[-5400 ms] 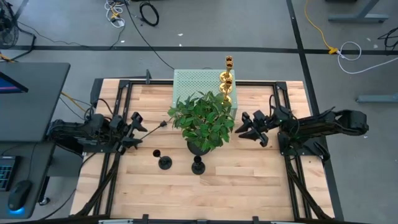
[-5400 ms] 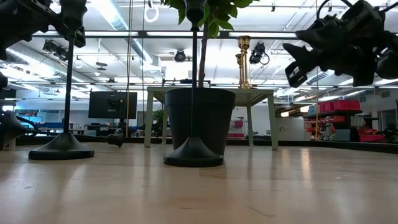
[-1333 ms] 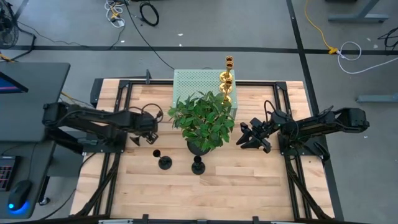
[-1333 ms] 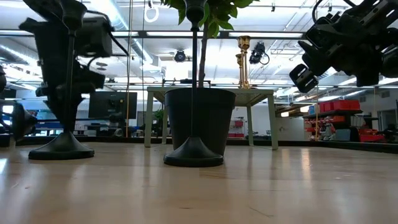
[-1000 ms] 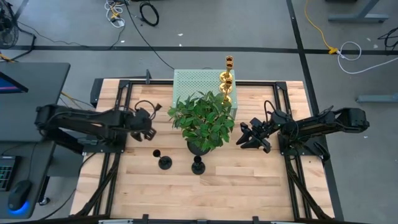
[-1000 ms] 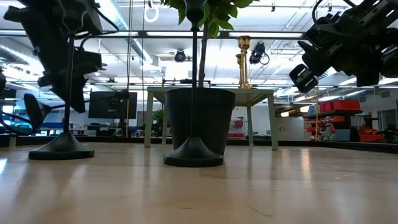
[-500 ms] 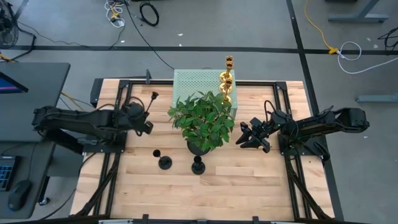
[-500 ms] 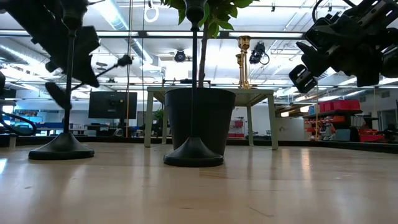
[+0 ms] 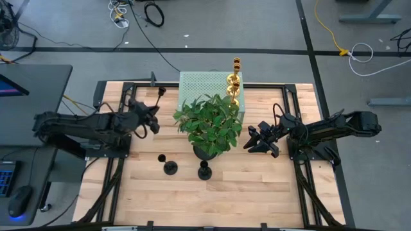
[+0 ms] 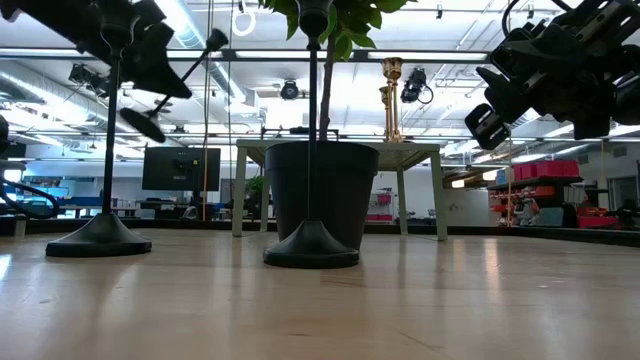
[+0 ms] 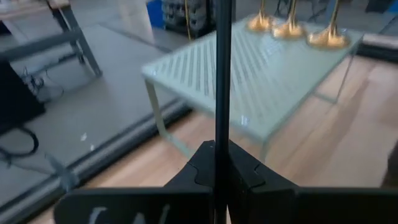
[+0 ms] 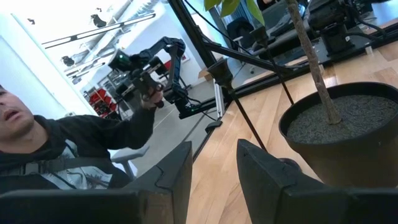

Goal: Pick & Place candle stick holders
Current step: Put the top left black candle holder on the shelf

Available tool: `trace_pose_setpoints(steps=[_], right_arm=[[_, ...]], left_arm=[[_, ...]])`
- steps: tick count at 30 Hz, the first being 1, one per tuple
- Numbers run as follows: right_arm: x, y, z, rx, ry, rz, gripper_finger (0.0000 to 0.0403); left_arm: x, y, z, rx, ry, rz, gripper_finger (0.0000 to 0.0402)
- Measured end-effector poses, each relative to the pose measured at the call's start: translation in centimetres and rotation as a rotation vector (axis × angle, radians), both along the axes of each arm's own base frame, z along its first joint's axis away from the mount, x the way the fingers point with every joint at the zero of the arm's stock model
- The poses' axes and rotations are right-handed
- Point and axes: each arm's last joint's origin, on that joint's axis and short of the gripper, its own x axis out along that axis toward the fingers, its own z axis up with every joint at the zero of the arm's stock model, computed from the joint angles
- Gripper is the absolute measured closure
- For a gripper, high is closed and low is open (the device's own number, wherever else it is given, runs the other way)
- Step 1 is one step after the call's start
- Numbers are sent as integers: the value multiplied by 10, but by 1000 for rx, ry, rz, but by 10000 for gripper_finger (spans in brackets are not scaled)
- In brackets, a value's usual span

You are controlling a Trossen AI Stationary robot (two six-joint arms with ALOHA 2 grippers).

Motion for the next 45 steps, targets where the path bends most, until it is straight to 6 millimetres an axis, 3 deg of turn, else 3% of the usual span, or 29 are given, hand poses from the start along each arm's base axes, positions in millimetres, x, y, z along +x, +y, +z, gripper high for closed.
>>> trace_pose_setpoints(steps=[7, 19, 25, 45], right_arm=[[0, 0, 0, 0, -1, 0, 278], [0, 0, 0, 0, 0, 0, 278], [0, 0, 0, -9, -6, -9, 278], [1, -1, 0, -17, -11, -35, 278]], left_arm=[[2, 17, -2, 66, -74, -33, 392], [-5, 61, 13, 160, -240, -128, 392], [3, 87, 15, 213, -310, -190, 392], [34, 172, -17, 296, -441, -356, 392]])
